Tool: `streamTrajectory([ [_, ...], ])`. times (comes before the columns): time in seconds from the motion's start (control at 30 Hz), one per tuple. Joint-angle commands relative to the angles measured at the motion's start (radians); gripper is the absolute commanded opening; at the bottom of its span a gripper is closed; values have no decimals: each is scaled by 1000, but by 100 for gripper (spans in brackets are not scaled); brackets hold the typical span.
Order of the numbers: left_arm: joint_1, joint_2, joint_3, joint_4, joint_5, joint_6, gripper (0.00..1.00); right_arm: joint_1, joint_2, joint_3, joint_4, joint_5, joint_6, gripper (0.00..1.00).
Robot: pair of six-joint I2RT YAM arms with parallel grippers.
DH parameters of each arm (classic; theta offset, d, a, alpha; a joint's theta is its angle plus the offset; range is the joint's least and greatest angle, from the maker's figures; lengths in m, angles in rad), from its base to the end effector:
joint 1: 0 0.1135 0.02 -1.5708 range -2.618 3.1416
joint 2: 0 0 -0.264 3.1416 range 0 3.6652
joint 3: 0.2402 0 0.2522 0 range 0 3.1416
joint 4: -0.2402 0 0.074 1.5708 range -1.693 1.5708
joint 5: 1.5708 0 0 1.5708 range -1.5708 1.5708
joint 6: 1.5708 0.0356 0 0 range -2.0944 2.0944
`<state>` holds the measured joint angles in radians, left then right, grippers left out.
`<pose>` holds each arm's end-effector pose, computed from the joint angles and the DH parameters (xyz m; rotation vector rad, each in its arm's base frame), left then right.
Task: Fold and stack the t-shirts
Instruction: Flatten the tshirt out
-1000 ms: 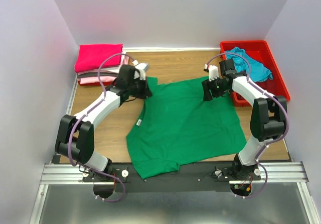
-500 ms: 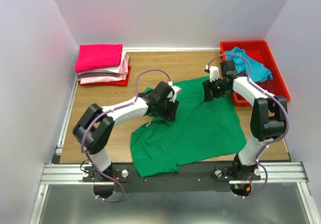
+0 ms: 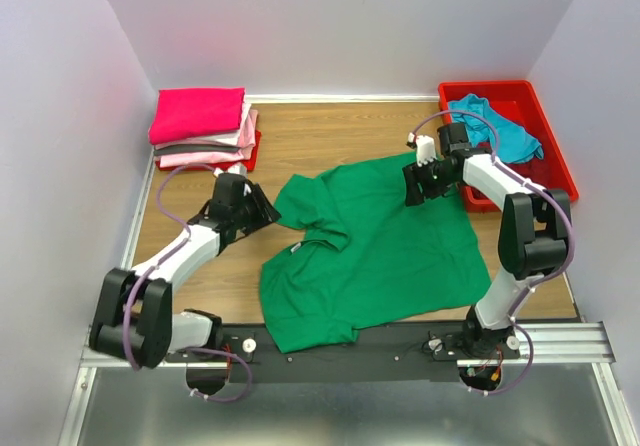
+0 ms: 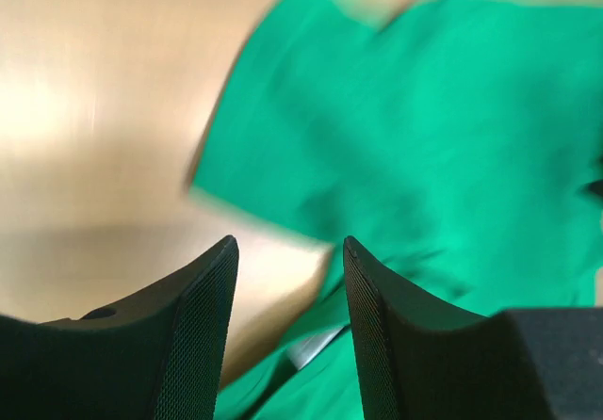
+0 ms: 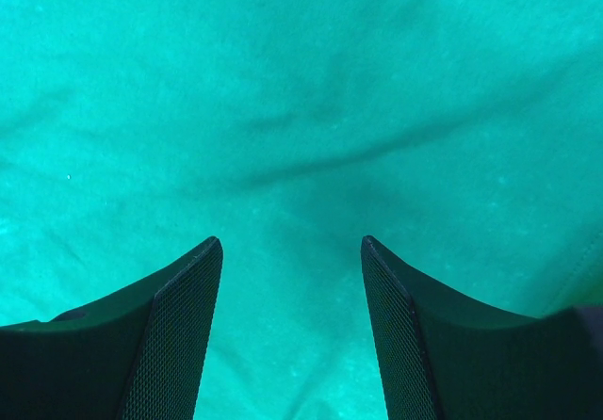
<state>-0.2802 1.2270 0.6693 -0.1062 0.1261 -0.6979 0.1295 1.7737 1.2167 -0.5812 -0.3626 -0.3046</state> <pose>0.2455 -0.0753 0.2160 -0.4100 2.2780 -0.6586 0.3532 0.0587 0.1961 -0.6747 2.5639 0.4328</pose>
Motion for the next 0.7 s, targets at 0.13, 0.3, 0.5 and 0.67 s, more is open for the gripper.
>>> streamTrajectory([
  [0.13,12,192,7,5,90,-216,56,-4,13,-26,-6,-33,-14,68],
  [0.3,22,281,27,26,38,-230,52,-5,12,-32,-6,-44,-18,68],
  [0.5,42,354,72,-18,-52,-253,41,-10,7,-36,-6,-47,-18,68],
  [0.67,62,381,87,-35,-97,-246,41,-13,6,-36,-6,-52,-19,68],
])
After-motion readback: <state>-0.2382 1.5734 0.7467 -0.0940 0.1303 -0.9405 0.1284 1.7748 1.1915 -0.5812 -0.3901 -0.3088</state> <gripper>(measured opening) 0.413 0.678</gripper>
